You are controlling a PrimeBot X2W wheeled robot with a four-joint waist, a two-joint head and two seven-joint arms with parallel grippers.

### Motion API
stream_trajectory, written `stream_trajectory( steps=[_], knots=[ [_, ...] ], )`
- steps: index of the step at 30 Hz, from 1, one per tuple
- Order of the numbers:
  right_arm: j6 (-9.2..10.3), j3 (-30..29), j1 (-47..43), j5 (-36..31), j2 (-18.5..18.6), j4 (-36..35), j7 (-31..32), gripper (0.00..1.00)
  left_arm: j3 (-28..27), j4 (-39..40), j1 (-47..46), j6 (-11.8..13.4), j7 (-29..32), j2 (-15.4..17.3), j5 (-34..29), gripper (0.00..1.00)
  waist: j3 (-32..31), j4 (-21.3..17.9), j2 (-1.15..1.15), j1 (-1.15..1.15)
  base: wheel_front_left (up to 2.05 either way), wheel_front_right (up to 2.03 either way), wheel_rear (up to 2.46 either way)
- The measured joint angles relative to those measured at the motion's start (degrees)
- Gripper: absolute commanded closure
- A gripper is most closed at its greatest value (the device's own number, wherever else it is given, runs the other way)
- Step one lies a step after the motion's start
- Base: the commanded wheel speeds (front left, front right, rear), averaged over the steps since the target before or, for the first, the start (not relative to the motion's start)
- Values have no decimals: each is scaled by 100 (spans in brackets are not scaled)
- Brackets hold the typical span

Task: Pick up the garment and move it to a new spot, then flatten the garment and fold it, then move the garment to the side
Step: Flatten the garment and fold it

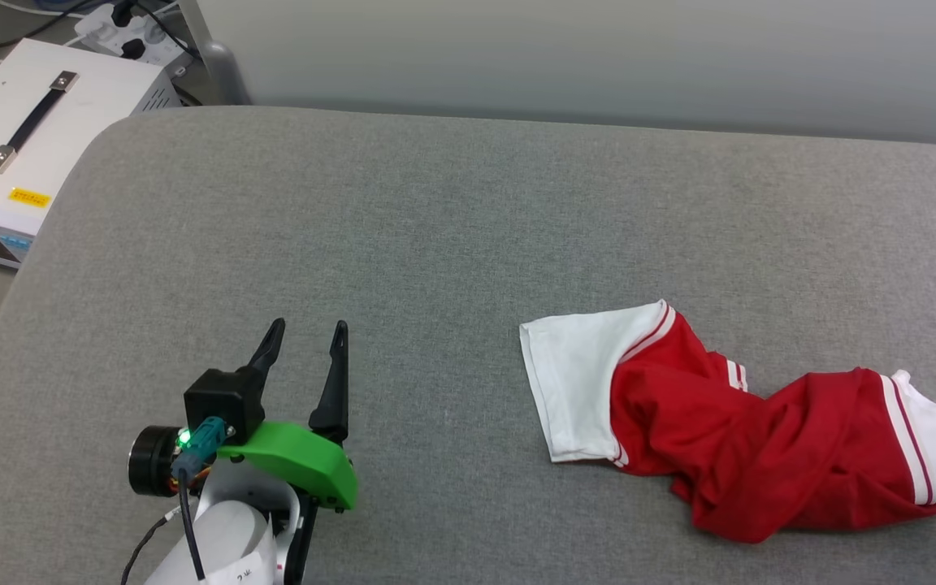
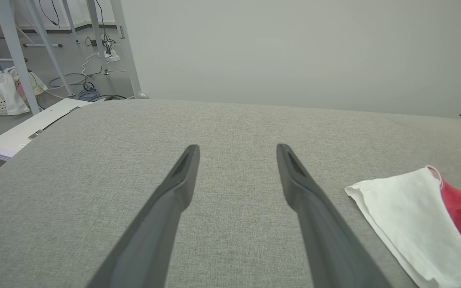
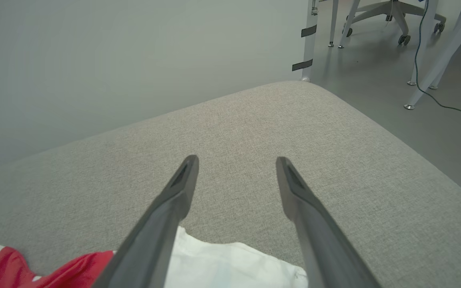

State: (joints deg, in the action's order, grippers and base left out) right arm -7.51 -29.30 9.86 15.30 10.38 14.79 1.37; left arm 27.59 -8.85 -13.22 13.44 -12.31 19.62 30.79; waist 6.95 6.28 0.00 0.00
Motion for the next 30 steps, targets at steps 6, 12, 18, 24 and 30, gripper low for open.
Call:
stream_trajectory(
  steps=[6,12,18,24,30],
  knots=[
    [-1,890,-510,-191,-299,-770,-212,0,-40,22,115,54,37,99,48,0,-212,-21,0,0,0,0,0],
    [1,1674,-1031,-271,-483,-1537,-177,0,-75,56,179,100,169,252,82,0,-380,-70,0,0,0,0,0],
    [1,2270,-1467,-338,-595,-2228,-53,0,30,55,168,16,576,394,108,0,-449,-225,0,0,0,0,0],
    [1,2647,-1591,-380,-606,-2729,162,0,309,-105,-236,-293,1183,409,157,0,-370,-474,0,0,0,0,0],
    [0,2805,-1554,-378,-588,-2942,301,0,769,-565,-1131,-861,2283,292,321,0,-40,-701,0,0,0,0,0]
  ],
)
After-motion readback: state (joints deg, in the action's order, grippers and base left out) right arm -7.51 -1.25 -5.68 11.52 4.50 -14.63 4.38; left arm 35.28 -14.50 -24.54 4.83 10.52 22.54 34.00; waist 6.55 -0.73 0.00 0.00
